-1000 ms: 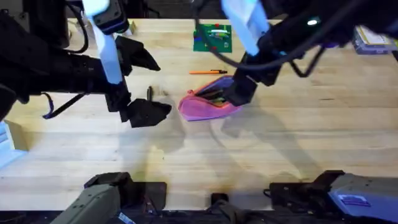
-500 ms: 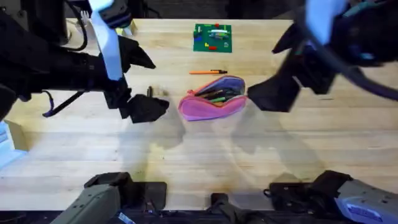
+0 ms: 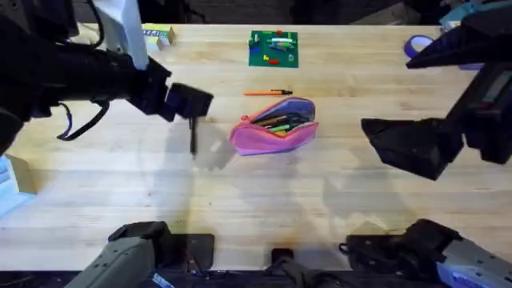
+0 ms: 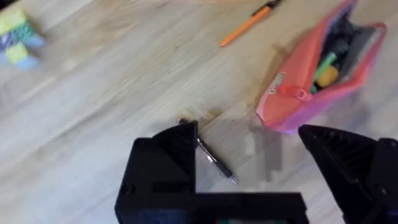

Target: Unzip the bag, pick up the pens from the table one at a time and place them inside, then zip the bag closed.

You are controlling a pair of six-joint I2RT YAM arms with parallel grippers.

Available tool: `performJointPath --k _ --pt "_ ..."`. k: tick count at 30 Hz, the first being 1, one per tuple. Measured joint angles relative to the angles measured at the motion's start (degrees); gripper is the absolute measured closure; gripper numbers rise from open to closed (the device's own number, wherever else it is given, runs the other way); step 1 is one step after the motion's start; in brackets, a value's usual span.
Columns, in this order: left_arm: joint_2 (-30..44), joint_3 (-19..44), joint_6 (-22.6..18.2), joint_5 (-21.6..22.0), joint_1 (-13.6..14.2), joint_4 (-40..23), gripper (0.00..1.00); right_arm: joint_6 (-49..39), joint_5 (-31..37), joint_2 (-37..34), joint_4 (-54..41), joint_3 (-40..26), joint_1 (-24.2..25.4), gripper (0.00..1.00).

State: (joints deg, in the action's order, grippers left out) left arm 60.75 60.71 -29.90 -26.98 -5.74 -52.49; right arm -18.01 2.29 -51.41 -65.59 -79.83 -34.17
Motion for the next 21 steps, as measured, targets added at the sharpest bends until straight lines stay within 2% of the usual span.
performJointPath --k 4,8,13,21 --pt "0.0 0.0 10.6 3.9 -0.1 1.2 0.007 4.3 0.1 -0.2 0.0 0.6 0.0 0.004" --pt "0.0 0.0 16.8 5.6 0.0 1.1 0.007 9.2 0.1 -0.9 0.0 0.7 0.0 0.003" --pt "0.0 0.0 20.3 6.1 0.0 0.0 0.008 12.7 0.1 -1.0 0.0 0.8 0.0 0.005" --pt "0.0 0.0 21.6 6.3 0.0 -1.6 0.008 14.0 0.1 -1.0 0.0 0.8 0.0 0.004"
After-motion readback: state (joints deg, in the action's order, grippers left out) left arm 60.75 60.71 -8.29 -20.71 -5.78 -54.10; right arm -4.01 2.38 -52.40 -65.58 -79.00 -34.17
